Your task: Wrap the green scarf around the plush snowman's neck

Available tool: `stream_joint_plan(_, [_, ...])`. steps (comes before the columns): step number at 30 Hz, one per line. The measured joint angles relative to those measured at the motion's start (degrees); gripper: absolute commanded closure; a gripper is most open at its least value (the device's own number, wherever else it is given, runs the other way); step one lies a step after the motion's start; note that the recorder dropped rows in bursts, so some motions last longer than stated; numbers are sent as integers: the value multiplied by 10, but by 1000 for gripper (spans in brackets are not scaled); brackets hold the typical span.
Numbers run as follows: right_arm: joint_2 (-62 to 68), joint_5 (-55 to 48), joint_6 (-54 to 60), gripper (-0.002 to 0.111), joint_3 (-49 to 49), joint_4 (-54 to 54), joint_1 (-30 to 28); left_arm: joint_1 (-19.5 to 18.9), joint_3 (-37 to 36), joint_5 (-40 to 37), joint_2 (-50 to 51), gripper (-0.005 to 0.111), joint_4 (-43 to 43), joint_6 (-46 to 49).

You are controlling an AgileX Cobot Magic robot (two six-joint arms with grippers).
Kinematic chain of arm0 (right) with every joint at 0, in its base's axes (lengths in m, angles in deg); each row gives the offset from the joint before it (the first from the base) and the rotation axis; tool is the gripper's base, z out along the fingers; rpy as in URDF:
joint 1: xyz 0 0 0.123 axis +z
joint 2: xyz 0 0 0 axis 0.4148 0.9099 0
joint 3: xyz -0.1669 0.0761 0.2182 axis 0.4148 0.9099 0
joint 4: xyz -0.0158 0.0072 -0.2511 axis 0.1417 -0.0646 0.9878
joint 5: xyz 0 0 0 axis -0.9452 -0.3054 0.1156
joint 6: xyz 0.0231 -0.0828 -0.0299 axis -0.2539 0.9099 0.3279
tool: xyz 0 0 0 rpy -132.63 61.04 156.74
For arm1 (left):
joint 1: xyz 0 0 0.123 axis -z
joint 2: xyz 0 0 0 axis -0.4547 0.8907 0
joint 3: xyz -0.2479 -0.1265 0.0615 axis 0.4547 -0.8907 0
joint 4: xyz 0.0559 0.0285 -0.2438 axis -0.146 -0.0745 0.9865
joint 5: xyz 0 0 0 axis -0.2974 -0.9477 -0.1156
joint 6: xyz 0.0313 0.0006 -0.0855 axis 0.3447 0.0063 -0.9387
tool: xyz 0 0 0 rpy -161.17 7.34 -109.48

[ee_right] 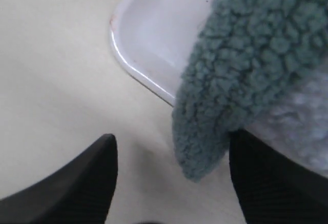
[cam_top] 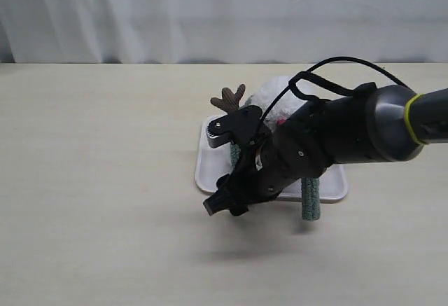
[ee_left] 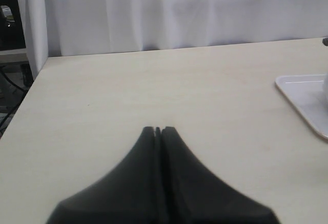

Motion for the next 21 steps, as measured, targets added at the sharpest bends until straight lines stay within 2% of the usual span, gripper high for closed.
stream_joint_plan(8, [0, 40, -14, 49, 0, 0, -1, 0, 0, 0, 0, 107, 0, 0])
stream_joint_plan(21, [0, 26, -37, 49, 0, 0, -18, 0, 0, 0, 0, 107, 0, 0])
